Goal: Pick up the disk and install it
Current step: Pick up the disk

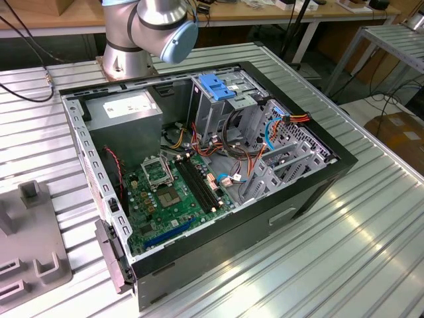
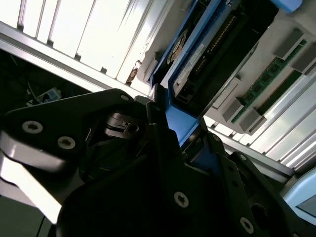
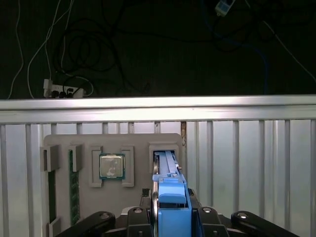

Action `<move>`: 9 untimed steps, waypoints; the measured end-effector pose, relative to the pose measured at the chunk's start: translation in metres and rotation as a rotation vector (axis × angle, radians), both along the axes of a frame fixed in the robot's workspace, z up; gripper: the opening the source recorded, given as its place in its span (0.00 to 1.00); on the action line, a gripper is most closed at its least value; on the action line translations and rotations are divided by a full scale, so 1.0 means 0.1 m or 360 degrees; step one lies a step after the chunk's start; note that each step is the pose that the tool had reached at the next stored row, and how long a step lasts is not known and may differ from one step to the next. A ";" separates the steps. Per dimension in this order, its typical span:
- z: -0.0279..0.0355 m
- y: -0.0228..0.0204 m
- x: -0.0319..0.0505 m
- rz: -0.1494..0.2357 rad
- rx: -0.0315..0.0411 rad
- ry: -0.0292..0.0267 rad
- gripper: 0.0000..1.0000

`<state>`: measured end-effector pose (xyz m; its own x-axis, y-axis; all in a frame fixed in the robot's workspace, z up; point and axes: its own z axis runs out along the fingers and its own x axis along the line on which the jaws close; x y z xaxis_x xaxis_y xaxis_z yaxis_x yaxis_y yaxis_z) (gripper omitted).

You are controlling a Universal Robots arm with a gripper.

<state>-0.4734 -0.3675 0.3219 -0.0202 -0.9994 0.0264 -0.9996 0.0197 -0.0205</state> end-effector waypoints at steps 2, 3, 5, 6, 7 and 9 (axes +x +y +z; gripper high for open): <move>0.048 0.000 0.000 0.0000 0.0000 0.00001 0.37; 0.068 0.000 0.000 0.0000 0.0000 0.00001 0.37; 0.105 0.000 0.000 0.0000 0.0000 0.00001 0.37; 0.120 0.000 0.000 0.0000 0.0000 0.00001 0.37; 0.133 0.000 0.000 0.0000 0.0000 0.00001 0.37; 0.158 0.000 0.000 0.0000 0.0000 0.00000 0.37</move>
<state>-0.4734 -0.3675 0.3377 -0.0202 -0.9995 0.0261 -0.9996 0.0196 -0.0205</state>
